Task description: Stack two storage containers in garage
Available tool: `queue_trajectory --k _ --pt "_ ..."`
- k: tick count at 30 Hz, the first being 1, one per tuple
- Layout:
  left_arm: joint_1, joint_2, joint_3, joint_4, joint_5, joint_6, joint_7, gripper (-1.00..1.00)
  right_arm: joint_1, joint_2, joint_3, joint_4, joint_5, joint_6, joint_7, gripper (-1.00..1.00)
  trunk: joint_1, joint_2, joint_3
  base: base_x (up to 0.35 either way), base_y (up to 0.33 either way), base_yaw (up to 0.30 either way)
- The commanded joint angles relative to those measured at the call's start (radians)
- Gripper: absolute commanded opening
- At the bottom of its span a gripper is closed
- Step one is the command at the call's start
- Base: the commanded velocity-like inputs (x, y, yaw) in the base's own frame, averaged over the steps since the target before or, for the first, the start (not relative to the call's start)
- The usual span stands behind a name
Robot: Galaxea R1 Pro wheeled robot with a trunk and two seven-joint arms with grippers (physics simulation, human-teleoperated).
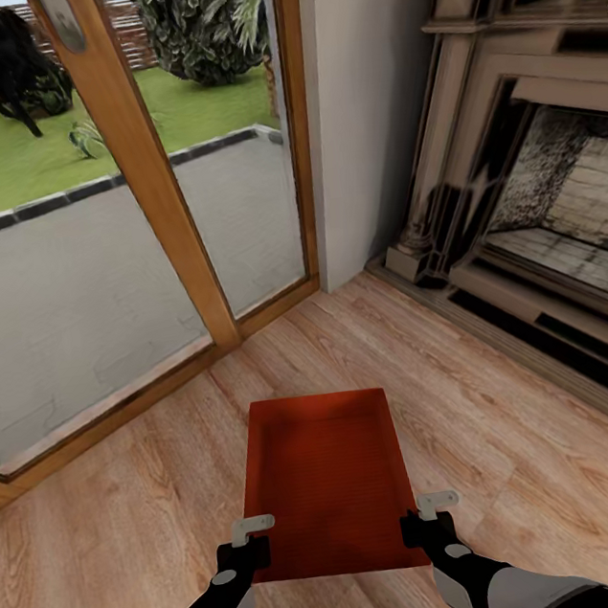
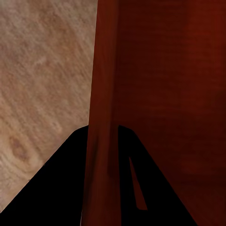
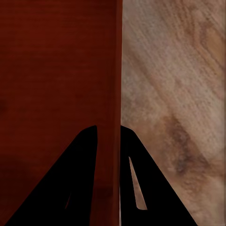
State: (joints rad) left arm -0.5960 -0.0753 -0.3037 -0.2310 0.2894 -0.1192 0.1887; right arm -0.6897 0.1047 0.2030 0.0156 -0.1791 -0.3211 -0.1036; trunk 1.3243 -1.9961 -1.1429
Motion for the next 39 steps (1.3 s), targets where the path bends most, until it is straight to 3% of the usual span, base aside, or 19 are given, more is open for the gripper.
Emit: queue_trajectory --k 1,39 --pt "-0.001 0.0 0.0 -0.001 0.002 -0.004 0.012 -1.0 -0.001 0.001 -0.002 0.002 -0.013 -0.004 -0.001 -1.0 -0.004 0.007 0.003 0.0 0.0 0.0" --pt "-0.001 0.0 0.001 -0.002 0.002 -0.004 0.012 -1.0 -0.001 0.0 -0.003 0.002 -0.013 -0.005 -0.001 -1.0 -0.15 0.273 0.122 0.0 0.0 0.0"
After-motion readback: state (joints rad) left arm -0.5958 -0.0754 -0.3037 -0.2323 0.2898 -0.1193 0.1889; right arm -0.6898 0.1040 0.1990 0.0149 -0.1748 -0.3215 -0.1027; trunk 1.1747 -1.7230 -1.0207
